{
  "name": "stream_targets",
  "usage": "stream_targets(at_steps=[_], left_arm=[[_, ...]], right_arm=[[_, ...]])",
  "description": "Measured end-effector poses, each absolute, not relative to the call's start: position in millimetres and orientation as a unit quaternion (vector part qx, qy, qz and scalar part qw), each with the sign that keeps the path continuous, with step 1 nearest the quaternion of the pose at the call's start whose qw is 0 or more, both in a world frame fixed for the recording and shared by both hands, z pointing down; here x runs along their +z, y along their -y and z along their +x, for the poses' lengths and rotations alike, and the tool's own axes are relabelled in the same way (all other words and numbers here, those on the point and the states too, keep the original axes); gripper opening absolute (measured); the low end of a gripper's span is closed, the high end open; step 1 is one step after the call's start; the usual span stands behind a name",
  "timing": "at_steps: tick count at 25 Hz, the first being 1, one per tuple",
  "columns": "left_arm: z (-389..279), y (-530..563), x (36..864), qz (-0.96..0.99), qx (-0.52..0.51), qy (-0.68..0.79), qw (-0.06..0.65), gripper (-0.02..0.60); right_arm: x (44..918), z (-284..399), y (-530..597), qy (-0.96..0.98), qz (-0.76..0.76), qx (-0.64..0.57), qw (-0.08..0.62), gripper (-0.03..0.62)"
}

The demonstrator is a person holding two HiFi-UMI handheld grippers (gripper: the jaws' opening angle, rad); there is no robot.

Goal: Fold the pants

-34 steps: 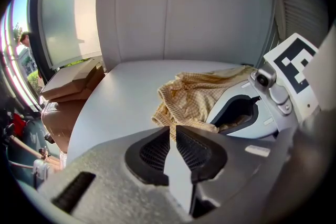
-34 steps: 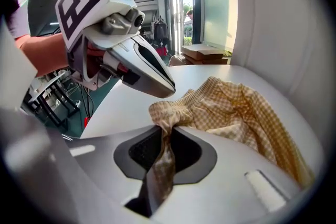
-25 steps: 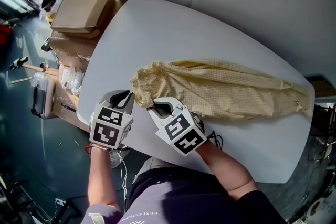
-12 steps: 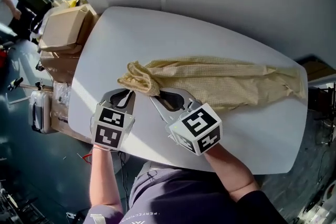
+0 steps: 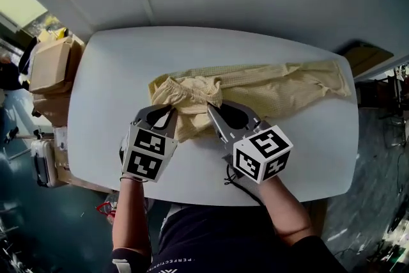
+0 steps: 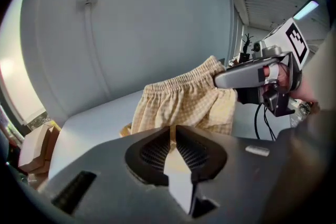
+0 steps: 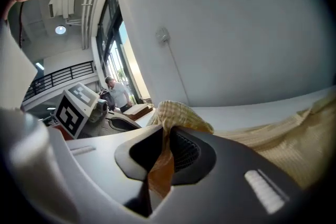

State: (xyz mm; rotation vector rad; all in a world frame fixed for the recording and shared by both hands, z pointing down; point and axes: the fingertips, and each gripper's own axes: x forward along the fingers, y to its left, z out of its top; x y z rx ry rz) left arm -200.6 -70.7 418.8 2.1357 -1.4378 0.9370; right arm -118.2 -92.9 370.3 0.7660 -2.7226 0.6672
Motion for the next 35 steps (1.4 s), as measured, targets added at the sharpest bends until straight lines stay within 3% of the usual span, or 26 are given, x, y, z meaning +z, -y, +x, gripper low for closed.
stream_targets(at_steps=[5,11,18,24,35], left_arm=[[-159.0,84.3,440.9,0.766,0.367,0.492,0.188,0.040],[-141.8,90.1,444.7,0.760,0.390,0.491,0.168,0.037],[-147.7,74.3,435.5,0.759,0.388,0.491,0.182,0.032],[-149.4,65.4,455.0,0.766,0.384,0.469,0.214,0.023],[-144.2,52.5,483.9,0.770,0.404,0.433,0.236,0.020]], right_arm=[[424.0,-54.6,111.3,0.894,0.321,0.270,0.159,0.032],[455.9,-26.6,107.3,0.870,0.333,0.303,0.201,0.049],[432.3,-19.5,107.1,0.887,0.317,0.261,0.212,0.135],[394.7,-3.6,122.9,0.887,0.373,0.191,0.193,0.144],[434.7,-116.3,140.3,0.907,0.232,0.142,0.321,0.164]])
